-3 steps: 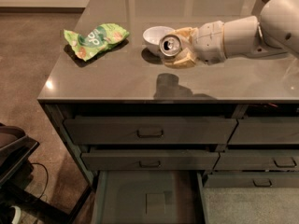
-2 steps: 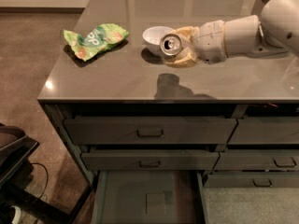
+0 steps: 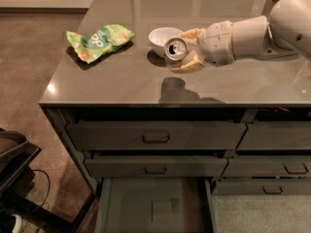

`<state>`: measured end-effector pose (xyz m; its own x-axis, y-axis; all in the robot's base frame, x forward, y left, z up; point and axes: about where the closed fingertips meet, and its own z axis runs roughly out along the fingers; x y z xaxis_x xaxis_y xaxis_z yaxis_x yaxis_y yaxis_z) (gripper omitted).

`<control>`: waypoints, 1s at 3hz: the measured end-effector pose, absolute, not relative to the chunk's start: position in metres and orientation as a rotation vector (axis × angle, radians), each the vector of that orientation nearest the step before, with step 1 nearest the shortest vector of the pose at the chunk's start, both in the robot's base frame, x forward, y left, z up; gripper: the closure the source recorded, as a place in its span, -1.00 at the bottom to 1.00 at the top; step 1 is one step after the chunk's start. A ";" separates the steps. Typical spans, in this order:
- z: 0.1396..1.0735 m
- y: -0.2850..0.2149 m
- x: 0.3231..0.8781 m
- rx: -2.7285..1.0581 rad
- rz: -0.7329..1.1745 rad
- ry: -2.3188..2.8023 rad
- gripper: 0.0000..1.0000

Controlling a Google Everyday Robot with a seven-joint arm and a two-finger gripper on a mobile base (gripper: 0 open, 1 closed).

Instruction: Pick 7up can from bottom drawer and place on counter

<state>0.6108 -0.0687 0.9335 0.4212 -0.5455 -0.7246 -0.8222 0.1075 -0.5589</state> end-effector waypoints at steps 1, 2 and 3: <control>0.926 -0.066 0.616 -1.562 0.318 1.257 -0.77; 0.926 -0.066 0.616 -1.562 0.318 1.257 -1.00; 0.926 -0.065 0.616 -1.562 0.318 1.257 -1.00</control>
Offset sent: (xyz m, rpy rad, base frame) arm 0.0050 0.0029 -0.0067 -0.0003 0.0100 -0.0028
